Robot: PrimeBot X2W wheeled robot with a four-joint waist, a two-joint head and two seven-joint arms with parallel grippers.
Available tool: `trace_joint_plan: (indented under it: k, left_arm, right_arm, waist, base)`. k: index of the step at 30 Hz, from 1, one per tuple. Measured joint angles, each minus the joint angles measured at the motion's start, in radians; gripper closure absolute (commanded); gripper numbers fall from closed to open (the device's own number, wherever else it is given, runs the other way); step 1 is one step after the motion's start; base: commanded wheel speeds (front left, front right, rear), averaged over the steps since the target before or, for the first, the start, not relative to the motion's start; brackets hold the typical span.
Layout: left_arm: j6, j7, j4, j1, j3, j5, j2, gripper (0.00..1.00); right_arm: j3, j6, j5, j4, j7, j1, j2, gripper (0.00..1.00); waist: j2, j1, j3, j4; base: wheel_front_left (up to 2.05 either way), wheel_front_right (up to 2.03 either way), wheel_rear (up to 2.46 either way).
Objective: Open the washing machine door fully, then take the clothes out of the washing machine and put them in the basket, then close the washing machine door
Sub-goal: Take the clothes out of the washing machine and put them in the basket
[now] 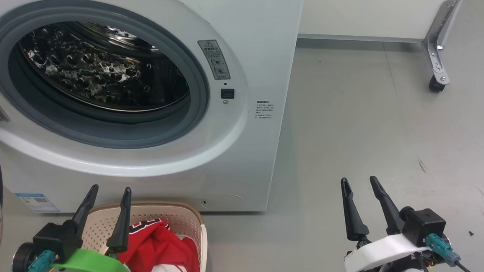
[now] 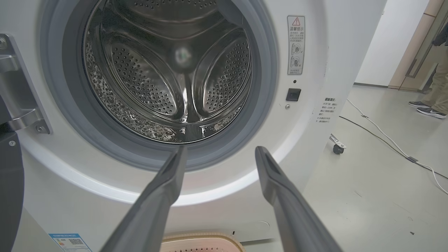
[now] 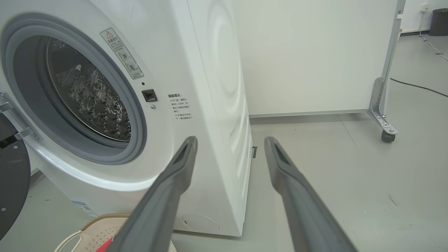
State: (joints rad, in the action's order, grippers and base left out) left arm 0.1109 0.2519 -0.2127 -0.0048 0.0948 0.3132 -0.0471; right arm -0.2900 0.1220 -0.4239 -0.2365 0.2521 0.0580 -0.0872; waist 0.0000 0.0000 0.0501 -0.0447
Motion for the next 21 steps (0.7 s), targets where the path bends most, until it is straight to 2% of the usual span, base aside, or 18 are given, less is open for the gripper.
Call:
trace_joint_plan:
  k: [21]
  left_arm:
    - [-0.001, 0.000, 0.006, 0.000, 0.000, 0.000, 0.001, 0.00]
  right_arm:
    - [0.006, 0.000, 0.003, 0.001, 0.000, 0.000, 0.002, 0.00]
  waist:
    - [0.0000, 0.0000, 0.009, 0.003]
  base:
    - [-0.01, 0.01, 0.00]
